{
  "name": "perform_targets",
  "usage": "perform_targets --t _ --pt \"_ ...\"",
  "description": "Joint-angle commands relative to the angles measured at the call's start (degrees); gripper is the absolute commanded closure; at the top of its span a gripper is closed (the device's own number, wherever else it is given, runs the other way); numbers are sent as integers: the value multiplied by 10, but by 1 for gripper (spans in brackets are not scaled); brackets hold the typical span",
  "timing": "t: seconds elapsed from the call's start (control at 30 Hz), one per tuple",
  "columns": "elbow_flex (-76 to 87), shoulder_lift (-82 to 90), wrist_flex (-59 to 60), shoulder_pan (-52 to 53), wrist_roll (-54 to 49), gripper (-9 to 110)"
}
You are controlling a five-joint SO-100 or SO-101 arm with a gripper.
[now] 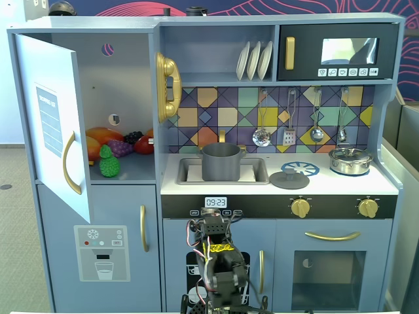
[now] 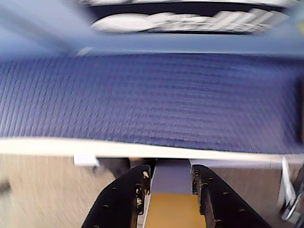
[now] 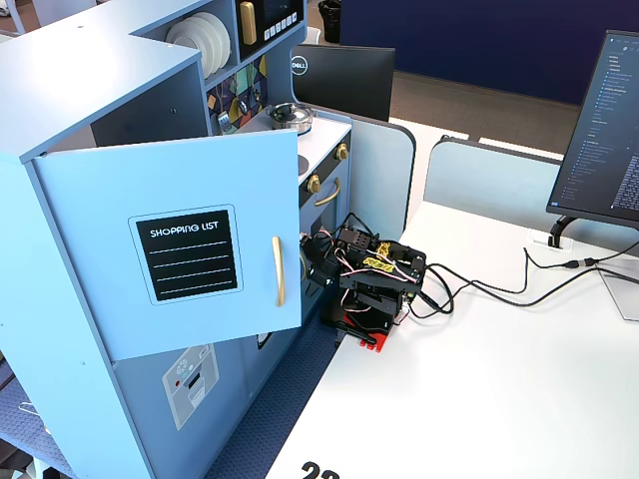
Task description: Pick up the green pineapple from the left cabinet and place it in the gray recipient
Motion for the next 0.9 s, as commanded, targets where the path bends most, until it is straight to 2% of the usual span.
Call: perform_targets --t 0.0,0.2,0.3,0.37,0.47,0.67,0.87 --pt "-81 -37 -98 -188 3 101" --pt "-200 -120 -389 -404 -4 101" --pt "-231 -148 -509 -446 8 102" --pt "-240 -171 -581 -439 -32 102" --pt "-249 -203 -659 -413 -37 100" --pt "-294 -266 -775 -326 18 71" --pt "-309 -308 -830 -286 21 60"
